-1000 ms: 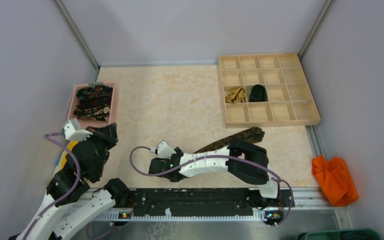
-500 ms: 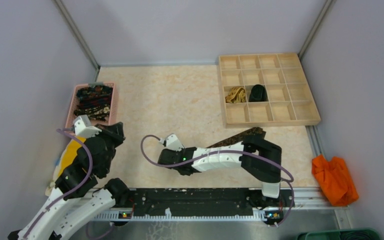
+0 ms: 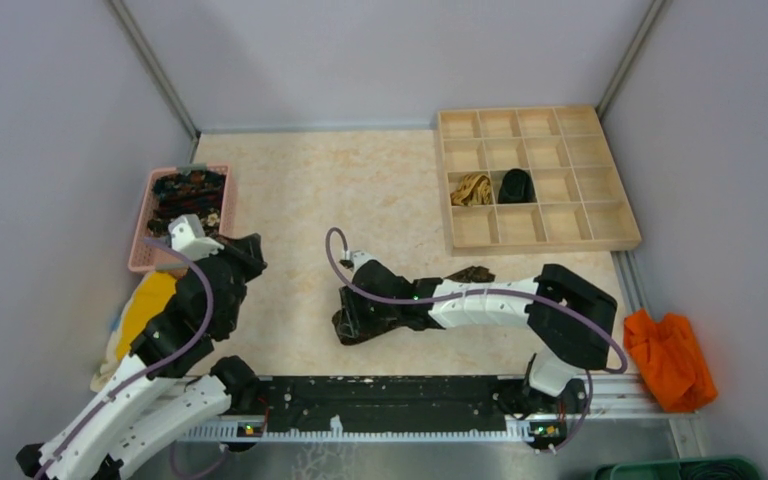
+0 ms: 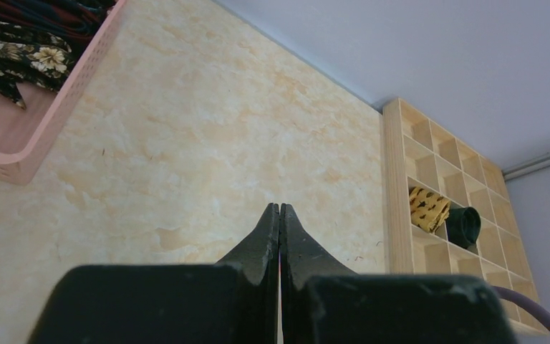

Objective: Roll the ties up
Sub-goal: Roll the tie at the center of the board.

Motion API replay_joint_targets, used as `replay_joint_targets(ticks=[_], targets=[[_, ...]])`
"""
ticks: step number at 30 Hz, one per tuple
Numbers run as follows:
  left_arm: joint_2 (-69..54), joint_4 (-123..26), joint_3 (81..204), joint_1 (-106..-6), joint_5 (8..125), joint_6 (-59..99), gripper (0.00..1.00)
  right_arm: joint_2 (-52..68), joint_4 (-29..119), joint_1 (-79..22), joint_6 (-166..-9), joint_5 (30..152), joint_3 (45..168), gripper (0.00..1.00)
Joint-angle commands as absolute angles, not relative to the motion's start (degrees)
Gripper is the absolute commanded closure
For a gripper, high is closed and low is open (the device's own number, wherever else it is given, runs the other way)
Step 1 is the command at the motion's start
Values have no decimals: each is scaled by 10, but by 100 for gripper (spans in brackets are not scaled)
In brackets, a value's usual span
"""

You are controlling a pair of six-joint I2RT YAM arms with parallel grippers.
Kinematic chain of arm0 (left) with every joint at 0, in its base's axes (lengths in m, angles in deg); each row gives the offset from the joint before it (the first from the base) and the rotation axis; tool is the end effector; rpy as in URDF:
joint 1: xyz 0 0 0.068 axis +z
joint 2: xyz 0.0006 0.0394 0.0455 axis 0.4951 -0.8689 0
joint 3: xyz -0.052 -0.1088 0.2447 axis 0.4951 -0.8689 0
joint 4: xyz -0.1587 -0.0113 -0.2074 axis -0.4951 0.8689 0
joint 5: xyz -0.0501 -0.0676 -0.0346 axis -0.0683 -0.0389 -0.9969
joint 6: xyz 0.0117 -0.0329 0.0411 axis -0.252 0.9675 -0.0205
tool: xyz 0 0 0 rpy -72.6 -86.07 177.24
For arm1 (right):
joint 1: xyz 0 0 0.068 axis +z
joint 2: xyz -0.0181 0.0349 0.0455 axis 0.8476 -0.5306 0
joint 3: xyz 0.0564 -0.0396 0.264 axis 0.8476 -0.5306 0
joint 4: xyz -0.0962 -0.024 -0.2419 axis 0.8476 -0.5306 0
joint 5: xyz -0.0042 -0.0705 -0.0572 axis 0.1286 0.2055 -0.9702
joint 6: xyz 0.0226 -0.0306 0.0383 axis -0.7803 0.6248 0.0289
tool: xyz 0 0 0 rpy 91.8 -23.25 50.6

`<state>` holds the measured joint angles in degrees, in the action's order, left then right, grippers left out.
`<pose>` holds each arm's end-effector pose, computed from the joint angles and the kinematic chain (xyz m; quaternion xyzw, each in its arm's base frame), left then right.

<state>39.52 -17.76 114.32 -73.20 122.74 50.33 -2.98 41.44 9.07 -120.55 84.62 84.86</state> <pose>0.0933 -0.0522 0.3403 -0.2446 0.7177 -0.1551 0.6333 0.1319 0.3134 0.1982 -0.2199 0.8890 0.3295 0.2297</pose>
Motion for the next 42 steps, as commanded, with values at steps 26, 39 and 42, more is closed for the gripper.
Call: replay_joint_targets(ticks=[26, 39, 42], targets=[[176, -374, 1105, -730, 1075, 441, 100, 42, 719, -32, -1306, 1006, 586, 72], [126, -423, 1068, -730, 1057, 437, 100, 43, 747, -53, -1297, 1024, 580, 72], [104, -429, 1059, -730, 1055, 451, 100, 17, 804, -54, -1326, 1070, 581, 73]])
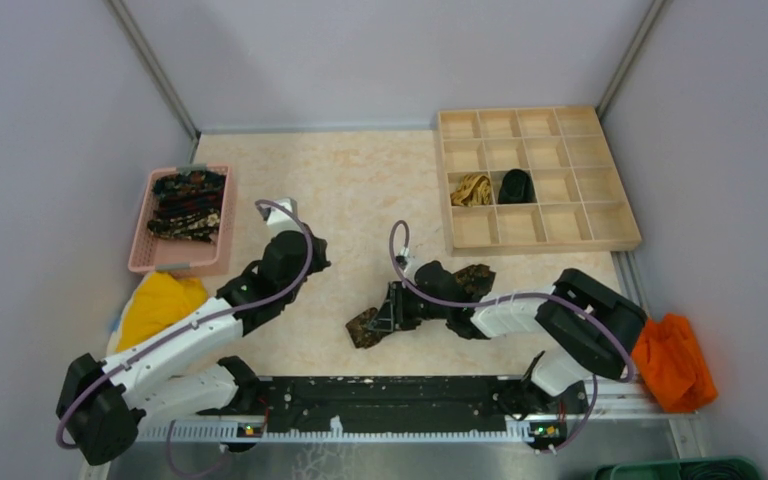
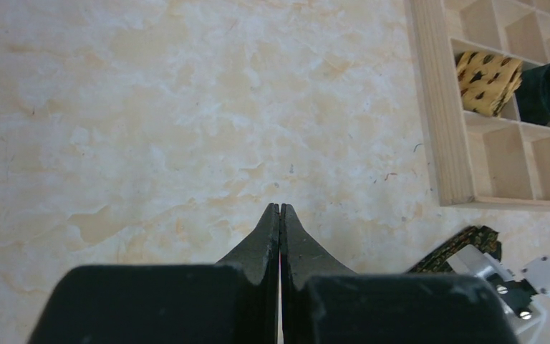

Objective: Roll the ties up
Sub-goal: Roll the tie at the center of the board.

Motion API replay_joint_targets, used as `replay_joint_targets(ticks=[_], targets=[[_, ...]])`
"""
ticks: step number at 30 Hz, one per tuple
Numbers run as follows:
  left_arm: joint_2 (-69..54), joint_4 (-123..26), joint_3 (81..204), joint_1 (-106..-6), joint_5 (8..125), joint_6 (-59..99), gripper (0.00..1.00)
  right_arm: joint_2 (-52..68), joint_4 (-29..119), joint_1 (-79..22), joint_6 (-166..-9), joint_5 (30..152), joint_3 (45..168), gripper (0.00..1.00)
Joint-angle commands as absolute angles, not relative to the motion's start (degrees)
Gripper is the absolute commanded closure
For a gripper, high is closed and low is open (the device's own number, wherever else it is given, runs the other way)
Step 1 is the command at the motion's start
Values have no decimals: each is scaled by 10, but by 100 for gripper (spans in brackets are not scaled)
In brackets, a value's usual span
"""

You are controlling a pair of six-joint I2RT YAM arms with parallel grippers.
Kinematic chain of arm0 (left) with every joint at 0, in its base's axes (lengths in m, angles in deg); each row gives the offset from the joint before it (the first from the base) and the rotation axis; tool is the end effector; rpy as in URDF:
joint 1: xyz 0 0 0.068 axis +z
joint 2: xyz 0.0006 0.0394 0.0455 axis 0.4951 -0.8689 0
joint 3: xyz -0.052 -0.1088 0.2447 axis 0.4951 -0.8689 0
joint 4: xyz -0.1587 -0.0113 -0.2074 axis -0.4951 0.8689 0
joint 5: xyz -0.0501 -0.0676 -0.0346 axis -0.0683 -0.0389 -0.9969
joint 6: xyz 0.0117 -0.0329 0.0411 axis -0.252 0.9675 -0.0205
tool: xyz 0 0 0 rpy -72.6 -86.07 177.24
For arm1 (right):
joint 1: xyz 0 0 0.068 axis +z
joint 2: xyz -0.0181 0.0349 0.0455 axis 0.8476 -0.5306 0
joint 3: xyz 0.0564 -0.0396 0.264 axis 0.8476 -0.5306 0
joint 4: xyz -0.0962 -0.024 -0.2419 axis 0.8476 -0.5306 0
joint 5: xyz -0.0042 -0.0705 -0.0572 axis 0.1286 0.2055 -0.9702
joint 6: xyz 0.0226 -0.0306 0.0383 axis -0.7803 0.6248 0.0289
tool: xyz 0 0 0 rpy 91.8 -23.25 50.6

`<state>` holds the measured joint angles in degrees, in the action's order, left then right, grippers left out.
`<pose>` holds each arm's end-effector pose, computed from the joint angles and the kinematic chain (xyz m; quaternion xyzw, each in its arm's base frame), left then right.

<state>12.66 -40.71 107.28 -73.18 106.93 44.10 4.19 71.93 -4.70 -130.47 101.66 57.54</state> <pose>0.1700 -0.1353 0.2676 -0.0976 0.8136 -0.1575 0.5512 0.1509 0.2210 0.1414 -0.1036 0.8618 0.4604 0.1860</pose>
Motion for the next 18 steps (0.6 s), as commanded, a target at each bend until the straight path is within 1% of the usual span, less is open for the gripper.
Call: replay_joint_targets(ticks=[1, 9, 14, 16, 17, 18], targets=[[99, -429, 1057, -730, 1055, 455, 100, 11, 832, -53, -1337, 1081, 579, 74], [68, -432, 1054, -730, 1058, 463, 100, -39, 905, -53, -1370, 1106, 576, 75], [54, -437, 1051, -730, 1055, 464, 100, -56, 888, -53, -1360, 1086, 571, 75], [49, -440, 1050, -730, 1053, 464, 100, -46, 833, -54, -1340, 1057, 573, 72], [47, -442, 1049, -730, 1052, 464, 100, -38, 801, -54, -1327, 1033, 577, 69], [45, -444, 1048, -730, 1050, 464, 100, -27, 768, -54, -1314, 1016, 581, 64]])
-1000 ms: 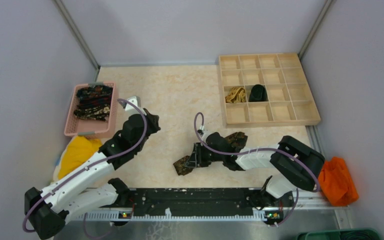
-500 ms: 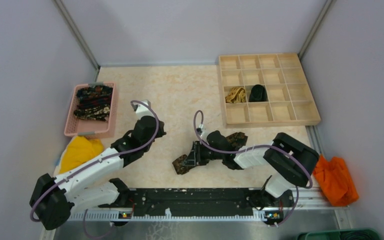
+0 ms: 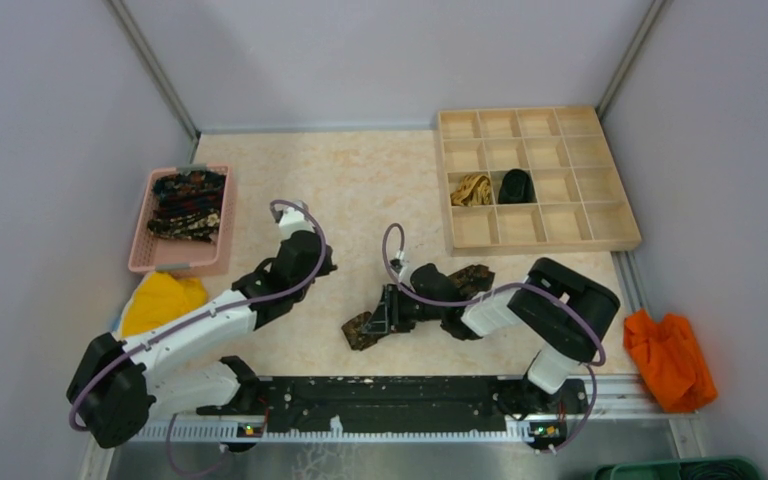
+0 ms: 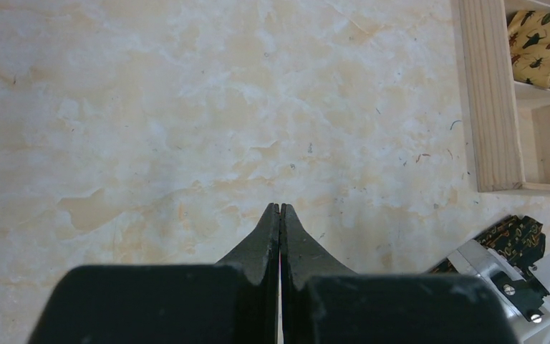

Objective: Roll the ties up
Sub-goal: Roll the tie at the center of the board.

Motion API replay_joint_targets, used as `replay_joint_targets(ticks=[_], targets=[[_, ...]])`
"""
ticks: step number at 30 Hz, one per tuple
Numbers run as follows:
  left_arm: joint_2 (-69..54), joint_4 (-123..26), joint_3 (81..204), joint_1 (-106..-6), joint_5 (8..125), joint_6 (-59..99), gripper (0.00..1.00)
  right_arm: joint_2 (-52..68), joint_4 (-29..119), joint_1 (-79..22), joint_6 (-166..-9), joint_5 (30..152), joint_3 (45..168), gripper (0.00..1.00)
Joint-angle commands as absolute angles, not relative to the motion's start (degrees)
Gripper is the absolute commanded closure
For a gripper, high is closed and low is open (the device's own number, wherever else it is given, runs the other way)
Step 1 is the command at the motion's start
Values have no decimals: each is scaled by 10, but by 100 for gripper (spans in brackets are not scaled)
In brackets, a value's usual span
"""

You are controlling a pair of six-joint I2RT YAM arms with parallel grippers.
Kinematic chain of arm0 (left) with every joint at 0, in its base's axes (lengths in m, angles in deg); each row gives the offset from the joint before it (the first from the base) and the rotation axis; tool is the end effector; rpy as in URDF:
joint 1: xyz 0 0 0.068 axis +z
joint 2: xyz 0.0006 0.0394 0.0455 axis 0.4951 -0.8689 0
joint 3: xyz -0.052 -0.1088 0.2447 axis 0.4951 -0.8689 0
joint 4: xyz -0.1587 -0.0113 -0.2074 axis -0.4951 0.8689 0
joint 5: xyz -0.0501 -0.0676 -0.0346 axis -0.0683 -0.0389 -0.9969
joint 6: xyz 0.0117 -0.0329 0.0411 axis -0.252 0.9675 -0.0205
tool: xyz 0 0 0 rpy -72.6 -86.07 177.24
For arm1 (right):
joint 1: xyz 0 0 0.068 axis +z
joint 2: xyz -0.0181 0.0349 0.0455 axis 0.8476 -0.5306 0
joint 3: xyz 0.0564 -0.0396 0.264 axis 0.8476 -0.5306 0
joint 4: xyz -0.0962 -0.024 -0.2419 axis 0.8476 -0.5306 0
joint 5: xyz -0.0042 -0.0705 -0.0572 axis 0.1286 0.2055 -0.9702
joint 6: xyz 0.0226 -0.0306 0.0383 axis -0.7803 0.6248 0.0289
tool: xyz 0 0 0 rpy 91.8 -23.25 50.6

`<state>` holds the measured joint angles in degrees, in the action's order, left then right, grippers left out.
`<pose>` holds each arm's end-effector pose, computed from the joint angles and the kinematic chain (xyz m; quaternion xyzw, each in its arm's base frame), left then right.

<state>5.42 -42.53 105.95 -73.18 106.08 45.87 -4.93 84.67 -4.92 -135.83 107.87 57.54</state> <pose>0.1822 -0.1475 0.2366 -0.0912 0.8423 -0.1335 0.5142 0.1572 0.2336 0.1221 -0.0935 0.8422 0.5114 0.1430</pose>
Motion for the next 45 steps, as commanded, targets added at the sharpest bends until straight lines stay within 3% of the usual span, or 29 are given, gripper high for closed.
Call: replay_joint_targets(ticks=[1, 4, 6, 23, 31, 36, 39, 42, 45], targets=[[43, -447, 1046, -730, 1048, 464, 100, -16, 737, -54, -1302, 1001, 586, 59], [35, -457, 1041, -730, 1043, 463, 100, 14, 664, -54, -1269, 970, 607, 48], [28, -456, 1039, -731, 1039, 462, 100, 29, 634, -53, -1253, 958, 615, 46], [-76, -567, 1000, -730, 949, 447, 100, 81, 480, -49, -1194, 856, 648, 44], [-145, -697, 961, -731, 839, 423, 100, 191, 361, 53, -1189, 715, 689, 40], [-179, -747, 947, -732, 790, 418, 100, 240, 328, 83, -1218, 709, 663, 38], [-187, -764, 939, -734, 775, 416, 100, 240, 341, 91, -1233, 722, 628, 52], [-188, -767, 937, -743, 775, 412, 100, 222, 376, 98, -1243, 735, 603, 82], [-188, -759, 934, -753, 785, 411, 100, 185, 418, 103, -1247, 745, 593, 100]])
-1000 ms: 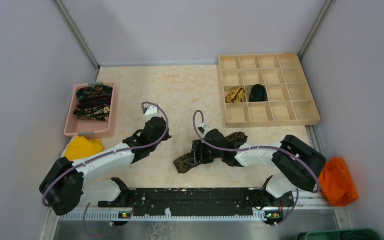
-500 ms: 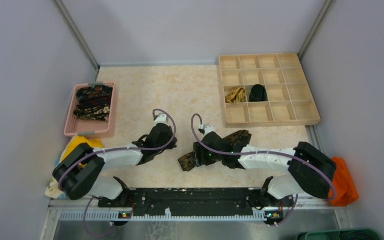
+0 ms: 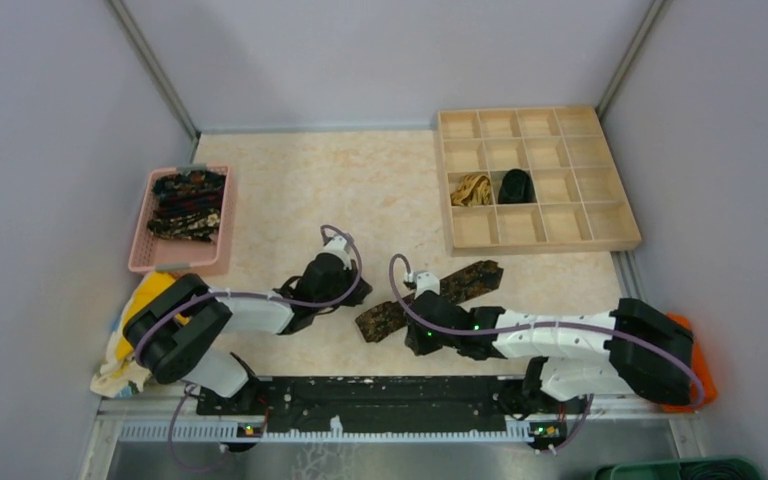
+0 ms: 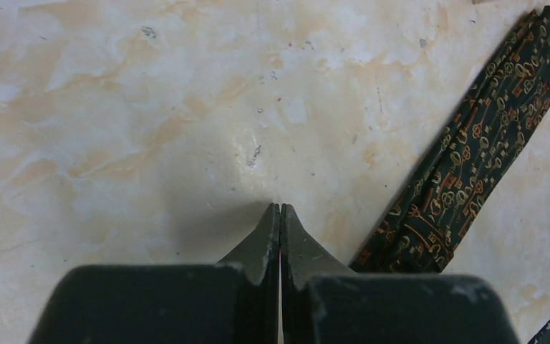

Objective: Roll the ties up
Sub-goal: Roll the tie at the center of the board.

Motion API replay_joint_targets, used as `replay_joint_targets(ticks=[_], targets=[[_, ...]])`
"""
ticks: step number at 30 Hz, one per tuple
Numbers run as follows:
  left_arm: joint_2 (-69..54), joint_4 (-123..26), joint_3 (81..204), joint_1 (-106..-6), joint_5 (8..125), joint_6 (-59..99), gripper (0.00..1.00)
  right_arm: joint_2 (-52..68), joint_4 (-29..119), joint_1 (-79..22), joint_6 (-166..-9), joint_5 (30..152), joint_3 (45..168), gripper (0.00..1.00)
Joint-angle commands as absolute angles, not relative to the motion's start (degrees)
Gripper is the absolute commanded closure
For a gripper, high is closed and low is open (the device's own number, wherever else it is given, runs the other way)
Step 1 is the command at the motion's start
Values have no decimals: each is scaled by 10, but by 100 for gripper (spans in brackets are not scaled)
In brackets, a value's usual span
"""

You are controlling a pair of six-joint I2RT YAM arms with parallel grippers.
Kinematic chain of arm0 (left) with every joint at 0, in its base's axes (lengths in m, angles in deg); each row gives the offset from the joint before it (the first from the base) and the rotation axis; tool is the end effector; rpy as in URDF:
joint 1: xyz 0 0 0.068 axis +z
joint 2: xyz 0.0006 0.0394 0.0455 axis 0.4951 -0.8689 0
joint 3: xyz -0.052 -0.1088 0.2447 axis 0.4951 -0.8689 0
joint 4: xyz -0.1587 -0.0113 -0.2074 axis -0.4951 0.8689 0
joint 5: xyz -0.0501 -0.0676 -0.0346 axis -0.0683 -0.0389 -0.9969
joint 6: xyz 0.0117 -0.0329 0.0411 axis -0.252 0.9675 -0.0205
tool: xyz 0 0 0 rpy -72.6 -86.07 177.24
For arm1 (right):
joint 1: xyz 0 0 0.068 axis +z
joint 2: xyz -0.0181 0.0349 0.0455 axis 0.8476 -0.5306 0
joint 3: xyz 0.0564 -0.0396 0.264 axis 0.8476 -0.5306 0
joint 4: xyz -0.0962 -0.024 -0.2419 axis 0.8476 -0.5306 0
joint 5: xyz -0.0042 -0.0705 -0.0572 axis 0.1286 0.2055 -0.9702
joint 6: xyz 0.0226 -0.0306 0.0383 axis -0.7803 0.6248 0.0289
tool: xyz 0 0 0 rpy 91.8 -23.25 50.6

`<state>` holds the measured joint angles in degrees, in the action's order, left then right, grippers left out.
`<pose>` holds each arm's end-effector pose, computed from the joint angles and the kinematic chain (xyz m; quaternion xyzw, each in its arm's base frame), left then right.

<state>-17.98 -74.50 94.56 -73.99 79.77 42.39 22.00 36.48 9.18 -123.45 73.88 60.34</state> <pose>0.1890 -0.1803 0.1288 0.0568 0.8782 -0.2708 0.3902 0.0916 0.2024 0.1738 -0.1669 0.9132 0.2549 0.2707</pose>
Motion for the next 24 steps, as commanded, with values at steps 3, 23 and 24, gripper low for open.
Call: replay_joint_targets(ticks=[3, 23, 24], targets=[[-188, -755, 926, -761, 794, 416, 100, 140, 451, 109, -1246, 750, 599, 100], [-186, -697, 909, -832, 879, 476, 100, 18, 498, 122, -1230, 733, 663, 100], [-181, -664, 922, -832, 913, 485, 100, 34, 488, 127, -1229, 722, 663, 100]])
